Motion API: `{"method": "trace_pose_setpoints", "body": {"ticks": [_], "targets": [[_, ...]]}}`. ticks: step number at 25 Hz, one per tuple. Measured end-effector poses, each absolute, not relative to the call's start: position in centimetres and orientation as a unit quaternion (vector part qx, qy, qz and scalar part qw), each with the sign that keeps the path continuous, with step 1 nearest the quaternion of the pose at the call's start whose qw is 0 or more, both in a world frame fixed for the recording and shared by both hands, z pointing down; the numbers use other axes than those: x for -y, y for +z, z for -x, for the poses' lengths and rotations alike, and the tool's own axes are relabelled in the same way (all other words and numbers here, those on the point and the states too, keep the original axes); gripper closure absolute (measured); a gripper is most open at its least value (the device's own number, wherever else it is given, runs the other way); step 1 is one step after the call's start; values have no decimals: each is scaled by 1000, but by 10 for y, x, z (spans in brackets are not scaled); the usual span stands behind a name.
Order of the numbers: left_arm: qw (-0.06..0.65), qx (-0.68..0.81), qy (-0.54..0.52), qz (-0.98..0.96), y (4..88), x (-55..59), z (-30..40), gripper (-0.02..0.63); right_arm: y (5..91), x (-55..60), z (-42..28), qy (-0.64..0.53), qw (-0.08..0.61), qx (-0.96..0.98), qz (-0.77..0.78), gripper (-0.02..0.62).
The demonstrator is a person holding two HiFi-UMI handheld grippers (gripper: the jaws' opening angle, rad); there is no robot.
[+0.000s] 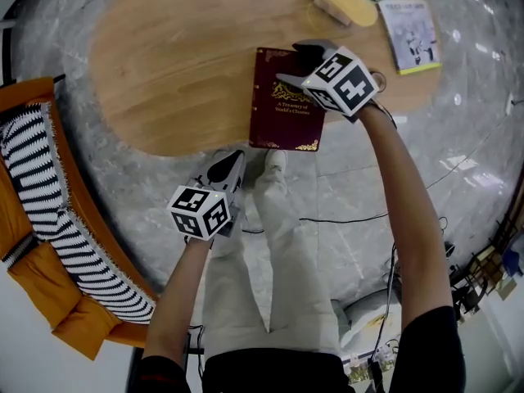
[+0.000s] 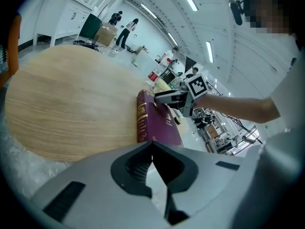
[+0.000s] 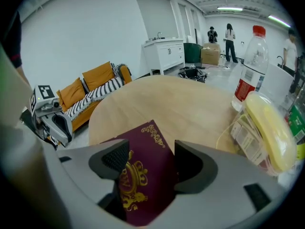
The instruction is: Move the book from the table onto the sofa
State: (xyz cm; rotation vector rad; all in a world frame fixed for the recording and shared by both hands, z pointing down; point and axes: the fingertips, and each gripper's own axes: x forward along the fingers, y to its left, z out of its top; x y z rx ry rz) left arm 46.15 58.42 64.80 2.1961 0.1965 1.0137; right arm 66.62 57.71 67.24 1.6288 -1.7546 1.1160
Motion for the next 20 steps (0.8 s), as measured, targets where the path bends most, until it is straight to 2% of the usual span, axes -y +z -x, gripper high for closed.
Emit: {"method": "trace_pose_setpoints", "body": {"ticks": [14, 20], "targets": [[419, -89, 393, -814, 665, -586, -434, 583, 669, -578, -624, 403, 238, 645, -604, 298], [448, -98, 395, -796, 671, -592, -430, 506, 670, -581, -613, 400, 237, 646, -605, 298]]}}
